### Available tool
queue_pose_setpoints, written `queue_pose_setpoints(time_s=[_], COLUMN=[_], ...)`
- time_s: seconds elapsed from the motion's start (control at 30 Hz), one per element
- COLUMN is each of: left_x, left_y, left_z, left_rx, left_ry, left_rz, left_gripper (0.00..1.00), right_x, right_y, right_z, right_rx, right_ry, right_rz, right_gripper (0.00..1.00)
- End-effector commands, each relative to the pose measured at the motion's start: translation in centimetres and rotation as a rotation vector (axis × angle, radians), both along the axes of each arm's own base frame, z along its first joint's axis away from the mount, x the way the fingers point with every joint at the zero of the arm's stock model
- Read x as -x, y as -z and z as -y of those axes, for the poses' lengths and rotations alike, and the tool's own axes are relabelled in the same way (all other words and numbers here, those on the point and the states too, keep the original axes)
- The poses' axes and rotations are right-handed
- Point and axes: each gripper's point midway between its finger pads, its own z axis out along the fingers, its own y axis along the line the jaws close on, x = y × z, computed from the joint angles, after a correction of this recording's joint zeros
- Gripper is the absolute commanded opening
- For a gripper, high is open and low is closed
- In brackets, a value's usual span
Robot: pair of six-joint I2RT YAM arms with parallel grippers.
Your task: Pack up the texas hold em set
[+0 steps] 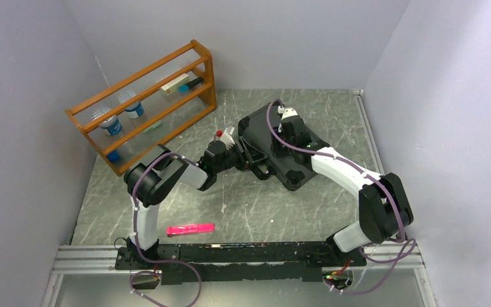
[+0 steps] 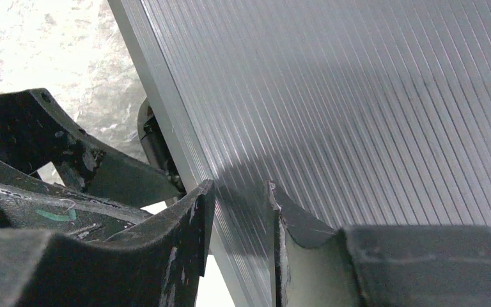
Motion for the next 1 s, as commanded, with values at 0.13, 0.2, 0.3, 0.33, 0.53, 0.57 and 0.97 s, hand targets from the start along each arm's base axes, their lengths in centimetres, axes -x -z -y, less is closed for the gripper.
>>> queue_pose_setpoints(time_s=[0.13, 0.2, 0.3, 0.33, 0.53, 0.57, 0.97], left_x=[-1.0, -1.2, -1.4, -1.3, -1.5, -1.5, -0.1], left_y=[-2.9, -3.0, -2.6, -2.5, -2.9, -3.0, -2.4], left_z=[1.7, 1.8, 2.0, 2.0, 1.6, 1.5, -1.2], left_rx=[0.022, 0.018, 0.005, 0.003, -0.043, -0.057, -0.186], left_ry=[0.036, 0.035, 0.038, 0.037, 0.021, 0.020, -0.023], left_rz=[0.092, 0.096, 0.089, 0.085, 0.096, 0.098, 0.122], left_gripper=[0.59, 0.54, 0.46, 0.44, 0.37, 0.36, 0.48], right_x=[6.9, 7.0, 7.2, 7.2, 7.1, 7.1, 6.8], right_y=[7.2, 7.3, 7.5, 7.5, 7.4, 7.4, 7.3], right_z=[3.3, 3.3, 3.5, 3.6, 3.8, 3.8, 4.0], right_rx=[0.150, 0.150, 0.154, 0.155, 0.160, 0.160, 0.131], right_ry=[-0.003, -0.001, 0.004, 0.004, 0.014, 0.014, 0.039], right_rz=[-0.330, -0.330, -0.331, -0.331, -0.327, -0.326, -0.325], right_gripper=[0.38, 0.38, 0.38, 0.38, 0.37, 0.37, 0.37])
